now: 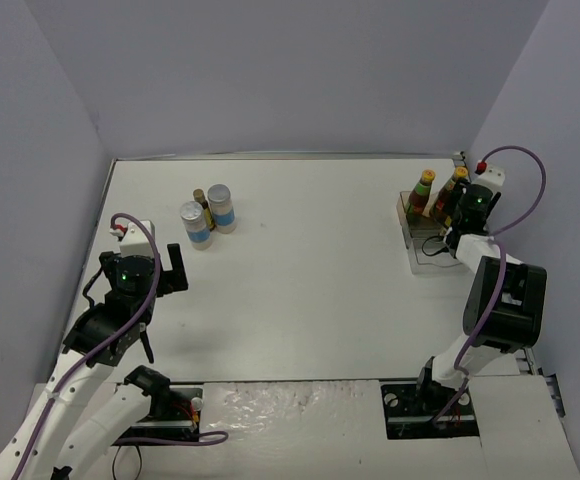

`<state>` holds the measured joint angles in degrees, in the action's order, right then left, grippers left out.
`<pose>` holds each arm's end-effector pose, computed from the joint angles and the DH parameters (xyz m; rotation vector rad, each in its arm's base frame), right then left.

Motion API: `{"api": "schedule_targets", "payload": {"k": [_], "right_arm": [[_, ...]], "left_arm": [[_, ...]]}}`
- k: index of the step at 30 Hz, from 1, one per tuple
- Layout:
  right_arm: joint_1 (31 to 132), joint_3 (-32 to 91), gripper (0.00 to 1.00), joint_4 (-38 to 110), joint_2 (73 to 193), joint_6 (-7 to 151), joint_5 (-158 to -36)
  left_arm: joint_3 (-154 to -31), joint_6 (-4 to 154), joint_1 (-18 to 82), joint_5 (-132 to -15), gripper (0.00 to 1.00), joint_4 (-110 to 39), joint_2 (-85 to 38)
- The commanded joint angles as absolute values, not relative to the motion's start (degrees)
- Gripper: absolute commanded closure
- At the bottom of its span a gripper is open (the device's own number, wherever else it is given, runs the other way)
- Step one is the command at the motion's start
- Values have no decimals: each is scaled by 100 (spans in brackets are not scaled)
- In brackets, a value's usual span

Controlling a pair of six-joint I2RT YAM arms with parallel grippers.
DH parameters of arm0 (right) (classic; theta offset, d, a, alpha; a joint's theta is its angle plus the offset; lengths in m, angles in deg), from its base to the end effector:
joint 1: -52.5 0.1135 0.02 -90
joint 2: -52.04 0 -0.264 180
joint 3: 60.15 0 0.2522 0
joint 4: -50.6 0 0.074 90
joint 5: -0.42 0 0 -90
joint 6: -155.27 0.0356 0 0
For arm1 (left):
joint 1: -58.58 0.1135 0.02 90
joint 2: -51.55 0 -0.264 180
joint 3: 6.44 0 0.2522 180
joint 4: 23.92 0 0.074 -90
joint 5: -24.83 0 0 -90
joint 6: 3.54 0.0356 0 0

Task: Organize the condiment bottles

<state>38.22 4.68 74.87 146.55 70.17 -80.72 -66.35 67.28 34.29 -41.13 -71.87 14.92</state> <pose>0.3558 -0.0962 0.2415 0.3934 1.6233 -0.2526 0.1305 -0.0430 0.3262 -0.1785 1.9545 -0.0771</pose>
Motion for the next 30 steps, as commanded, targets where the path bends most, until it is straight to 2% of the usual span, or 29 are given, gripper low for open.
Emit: {"api": "schedule_targets", "payload": {"k": [1, 7, 15, 22, 26, 30], "right_arm": [[3795, 585, 37, 7727, 14006, 7252, -8035], [3827, 882, 25, 6536, 12930, 7888, -7809], [4106, 1276, 20, 5110, 11680, 8531, -8354], [5080, 1289, 18, 4512, 11106, 7878, -8933], [5185, 974, 16, 4361, 10785, 7770, -9662], [5211, 517, 15, 4326, 10389, 7742, -10084]], "left_arm": [[-6752, 6693, 3468, -4162, 3, -6928, 1480], [-6895, 6666, 3468, -4518, 3, -6851, 1274], [-7937, 6606, 3468, -4951, 3, -6659, 310], [-9416, 6865, 3590, -5047, 3, -6785, -1429], [-10154, 6720, 4029, -5279, 3, -7081, -2422], [-10995, 6706, 4413, -5680, 10, -7289, -3260]]}}
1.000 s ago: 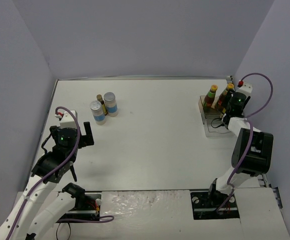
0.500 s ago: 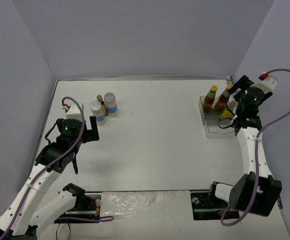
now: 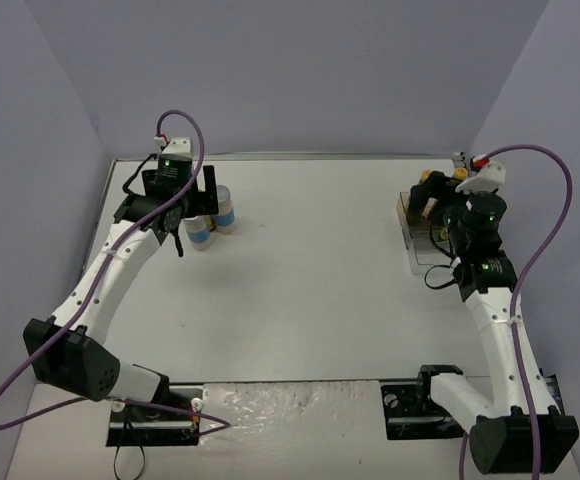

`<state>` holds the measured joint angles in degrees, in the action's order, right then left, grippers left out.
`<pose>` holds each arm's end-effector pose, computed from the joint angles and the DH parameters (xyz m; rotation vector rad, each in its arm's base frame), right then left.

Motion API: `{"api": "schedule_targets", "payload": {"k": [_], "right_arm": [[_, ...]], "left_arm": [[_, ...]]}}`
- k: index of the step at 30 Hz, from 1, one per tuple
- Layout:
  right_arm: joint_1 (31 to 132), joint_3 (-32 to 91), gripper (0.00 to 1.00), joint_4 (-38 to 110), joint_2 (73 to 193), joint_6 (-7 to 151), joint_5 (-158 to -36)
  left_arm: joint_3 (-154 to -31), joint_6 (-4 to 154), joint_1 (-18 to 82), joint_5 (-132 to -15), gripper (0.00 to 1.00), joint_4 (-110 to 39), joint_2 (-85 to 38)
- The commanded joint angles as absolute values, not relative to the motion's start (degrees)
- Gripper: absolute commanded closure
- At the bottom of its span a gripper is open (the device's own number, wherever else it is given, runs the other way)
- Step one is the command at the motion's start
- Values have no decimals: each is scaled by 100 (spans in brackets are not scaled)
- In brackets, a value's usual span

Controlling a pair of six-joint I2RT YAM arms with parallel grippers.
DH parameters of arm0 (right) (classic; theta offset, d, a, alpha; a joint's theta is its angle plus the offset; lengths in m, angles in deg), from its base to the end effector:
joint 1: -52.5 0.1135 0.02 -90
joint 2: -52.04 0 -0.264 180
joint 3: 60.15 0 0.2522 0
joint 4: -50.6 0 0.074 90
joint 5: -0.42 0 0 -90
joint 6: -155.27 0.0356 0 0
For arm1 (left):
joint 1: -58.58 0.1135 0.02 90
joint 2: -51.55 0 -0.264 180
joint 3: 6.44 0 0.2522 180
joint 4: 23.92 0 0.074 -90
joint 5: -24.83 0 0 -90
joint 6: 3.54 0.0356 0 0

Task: Organize the condiment bottles

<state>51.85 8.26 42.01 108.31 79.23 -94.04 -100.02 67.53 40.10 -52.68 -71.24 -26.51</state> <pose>0.2293 0.0002 0.3929 0.1302 1.5083 0.2450 0.2877 -0.0880 0.3820 -0.1369 2.1108 -0.1580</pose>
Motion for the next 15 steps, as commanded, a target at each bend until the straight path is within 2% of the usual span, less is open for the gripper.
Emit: {"api": "schedule_targets", "payload": {"k": [1, 7, 15], "right_arm": [[5214, 402, 15, 4307, 10284, 7734, -10170], [5215, 4, 13, 3949, 9828, 7623, -10290], [5215, -274, 12, 3512, 9326, 7424, -10382]], "left_arm": [[-11247, 6698, 4514, -5768, 11, -7371, -3498], [-12174, 6811, 4870, -6054, 22, -7696, -4570], [-12358, 6847, 4909, -6290, 26, -7558, -5041]]}}
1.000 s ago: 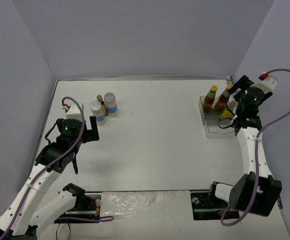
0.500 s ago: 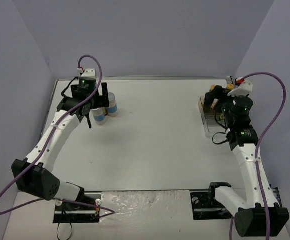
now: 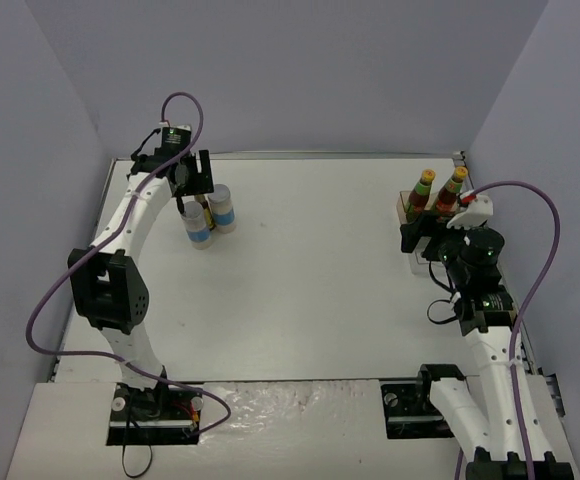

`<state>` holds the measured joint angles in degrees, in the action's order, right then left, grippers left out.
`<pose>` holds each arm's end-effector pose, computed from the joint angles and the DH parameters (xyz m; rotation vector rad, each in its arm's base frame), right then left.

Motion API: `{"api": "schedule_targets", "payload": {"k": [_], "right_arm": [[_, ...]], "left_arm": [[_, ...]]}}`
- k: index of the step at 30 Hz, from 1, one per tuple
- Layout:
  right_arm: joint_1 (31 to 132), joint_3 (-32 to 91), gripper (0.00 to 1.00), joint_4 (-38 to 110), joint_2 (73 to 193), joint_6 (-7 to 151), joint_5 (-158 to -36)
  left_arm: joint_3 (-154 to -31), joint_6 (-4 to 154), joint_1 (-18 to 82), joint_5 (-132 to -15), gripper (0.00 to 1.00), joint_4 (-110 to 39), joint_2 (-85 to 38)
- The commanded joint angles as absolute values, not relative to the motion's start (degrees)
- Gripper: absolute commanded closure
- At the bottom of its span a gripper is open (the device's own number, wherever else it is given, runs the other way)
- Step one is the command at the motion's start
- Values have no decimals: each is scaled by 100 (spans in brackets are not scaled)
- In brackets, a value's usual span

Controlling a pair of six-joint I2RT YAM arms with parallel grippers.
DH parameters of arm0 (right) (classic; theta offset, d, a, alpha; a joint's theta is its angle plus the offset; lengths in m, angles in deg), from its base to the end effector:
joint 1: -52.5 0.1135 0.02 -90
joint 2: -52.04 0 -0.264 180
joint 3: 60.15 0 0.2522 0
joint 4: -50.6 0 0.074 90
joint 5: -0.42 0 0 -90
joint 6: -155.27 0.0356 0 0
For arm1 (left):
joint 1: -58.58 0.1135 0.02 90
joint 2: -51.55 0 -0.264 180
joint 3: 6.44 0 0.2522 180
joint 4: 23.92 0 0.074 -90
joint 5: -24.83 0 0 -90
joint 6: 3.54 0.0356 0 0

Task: Organize the condiment bottles

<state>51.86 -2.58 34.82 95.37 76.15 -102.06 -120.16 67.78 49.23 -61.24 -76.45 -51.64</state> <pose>0.1812 0.0057 0.3538 -0.0088 1.6058 0.3126 0.4045 -0.0641 0.3433 -0.2228 2.2970 -0.1720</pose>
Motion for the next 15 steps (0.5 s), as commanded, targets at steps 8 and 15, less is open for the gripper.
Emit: {"api": "schedule_targets", "payload": {"k": [8, 15], "right_arm": [[5215, -323, 11, 3401, 9196, 7378, -10349], [5215, -376, 11, 3382, 9176, 7353, -10300]], "left_arm": [[-12417, 6888, 4918, -6218, 36, -7614, -5271], [-12502, 6926, 4918, -6137, 43, -7609, -5488]]}}
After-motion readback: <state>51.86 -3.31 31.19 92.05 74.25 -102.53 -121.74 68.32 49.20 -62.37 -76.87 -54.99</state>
